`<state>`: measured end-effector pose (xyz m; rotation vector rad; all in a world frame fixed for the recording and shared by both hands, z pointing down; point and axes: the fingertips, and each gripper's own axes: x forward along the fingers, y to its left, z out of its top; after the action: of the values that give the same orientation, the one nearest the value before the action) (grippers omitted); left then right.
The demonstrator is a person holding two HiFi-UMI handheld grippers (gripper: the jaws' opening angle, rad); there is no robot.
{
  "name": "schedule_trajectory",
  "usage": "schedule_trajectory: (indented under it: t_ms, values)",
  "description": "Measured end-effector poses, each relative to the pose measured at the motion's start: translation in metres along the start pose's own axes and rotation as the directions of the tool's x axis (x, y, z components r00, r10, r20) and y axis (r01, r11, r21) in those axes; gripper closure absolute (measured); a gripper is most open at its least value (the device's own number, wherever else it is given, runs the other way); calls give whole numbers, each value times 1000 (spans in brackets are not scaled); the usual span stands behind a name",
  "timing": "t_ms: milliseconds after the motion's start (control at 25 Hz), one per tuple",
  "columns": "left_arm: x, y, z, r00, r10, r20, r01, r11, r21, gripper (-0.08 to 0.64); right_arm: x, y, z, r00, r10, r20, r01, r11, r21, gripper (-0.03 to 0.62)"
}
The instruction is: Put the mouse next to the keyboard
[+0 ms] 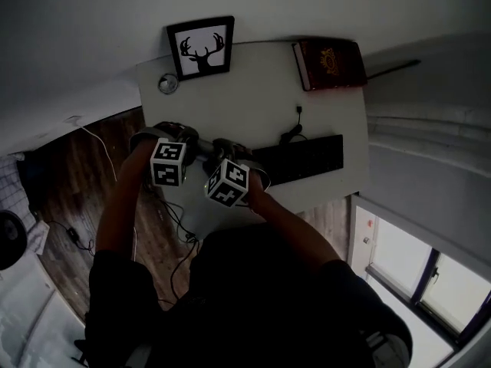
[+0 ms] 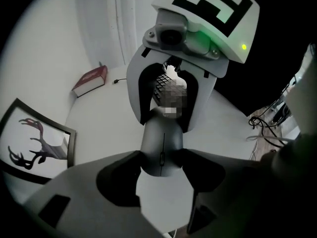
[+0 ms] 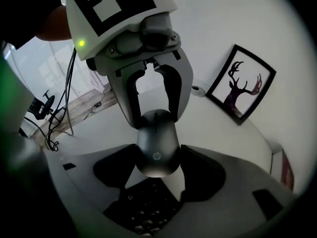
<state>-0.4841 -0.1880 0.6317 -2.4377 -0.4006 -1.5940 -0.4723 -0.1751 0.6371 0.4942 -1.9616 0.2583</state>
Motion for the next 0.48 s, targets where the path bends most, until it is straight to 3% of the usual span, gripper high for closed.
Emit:
schedule_trajectory:
  t_ms: [480]
  values:
    - [-8,-8,65,998,50,-48,-47,997,68,295,-52,0,-37,995,-76,65,76,997,14,295]
